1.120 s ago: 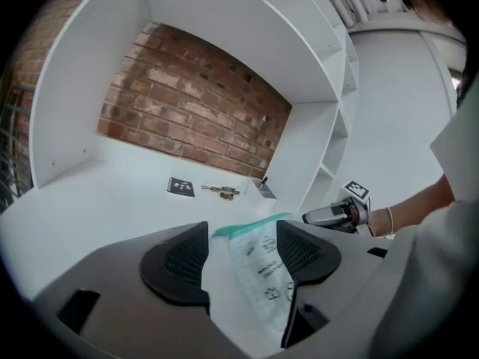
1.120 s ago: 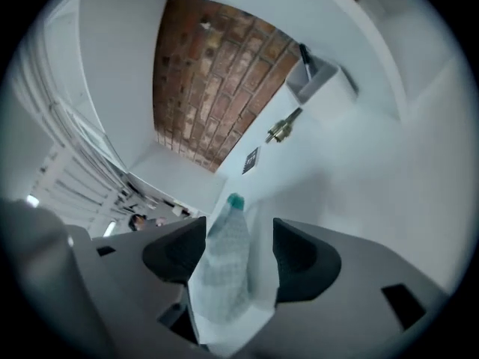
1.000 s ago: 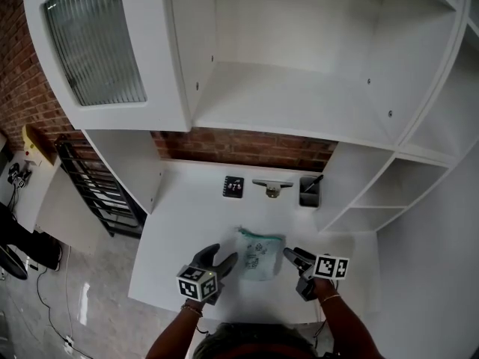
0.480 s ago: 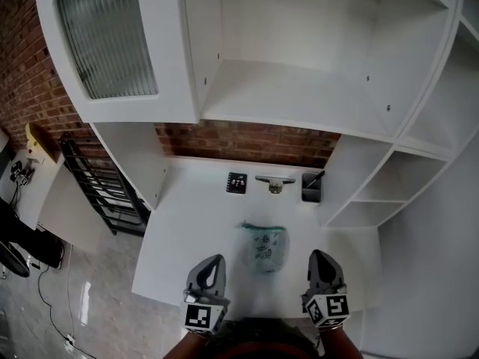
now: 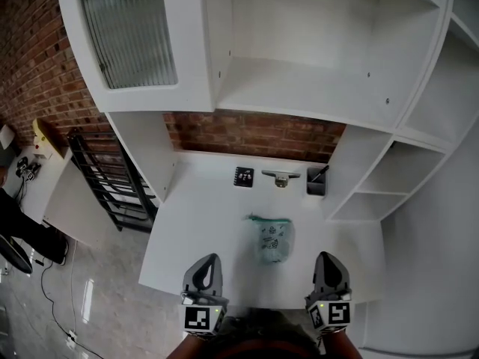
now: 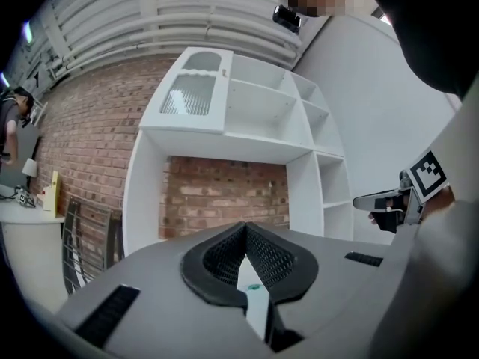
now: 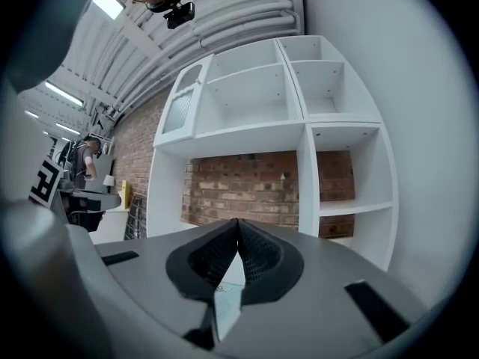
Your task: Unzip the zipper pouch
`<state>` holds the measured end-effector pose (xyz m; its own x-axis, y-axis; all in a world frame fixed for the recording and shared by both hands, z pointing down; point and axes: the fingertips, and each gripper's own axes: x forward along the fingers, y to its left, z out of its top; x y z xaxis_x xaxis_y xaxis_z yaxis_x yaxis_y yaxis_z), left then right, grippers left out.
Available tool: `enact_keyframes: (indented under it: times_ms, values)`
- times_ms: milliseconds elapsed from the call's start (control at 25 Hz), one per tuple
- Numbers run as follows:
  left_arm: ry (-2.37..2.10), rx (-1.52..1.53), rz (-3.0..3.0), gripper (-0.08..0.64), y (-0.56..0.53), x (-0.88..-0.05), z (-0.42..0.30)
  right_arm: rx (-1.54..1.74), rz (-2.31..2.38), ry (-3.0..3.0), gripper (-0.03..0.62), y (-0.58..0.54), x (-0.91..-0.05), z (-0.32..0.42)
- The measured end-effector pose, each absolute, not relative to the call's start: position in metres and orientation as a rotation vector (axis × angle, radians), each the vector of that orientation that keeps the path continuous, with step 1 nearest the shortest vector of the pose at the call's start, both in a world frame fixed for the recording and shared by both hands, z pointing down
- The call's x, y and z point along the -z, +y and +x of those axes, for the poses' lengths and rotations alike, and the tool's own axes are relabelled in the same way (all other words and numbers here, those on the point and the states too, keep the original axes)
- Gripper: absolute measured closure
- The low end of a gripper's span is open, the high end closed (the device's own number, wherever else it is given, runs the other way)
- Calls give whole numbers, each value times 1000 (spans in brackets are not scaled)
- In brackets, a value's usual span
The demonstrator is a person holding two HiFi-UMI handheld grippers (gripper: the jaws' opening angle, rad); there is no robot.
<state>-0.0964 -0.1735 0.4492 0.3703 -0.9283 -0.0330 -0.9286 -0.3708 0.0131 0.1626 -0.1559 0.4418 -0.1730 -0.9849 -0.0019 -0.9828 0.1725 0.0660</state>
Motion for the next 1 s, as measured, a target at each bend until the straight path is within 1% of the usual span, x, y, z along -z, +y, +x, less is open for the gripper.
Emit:
enact_keyframes:
  times_ms: [280, 520, 1000]
  values:
    - [1782, -49, -2580, 558, -160, -447, -112, 17, 2072, -2361, 592, -136, -445, 171]
    - [1775, -40, -2555, 558, -149, -439, -120, 29, 2074, -2351, 592, -125, -443, 172]
    - [1642, 117, -2670, 558, -138, -458, -99, -10, 2058, -2334, 592, -116, -445, 174]
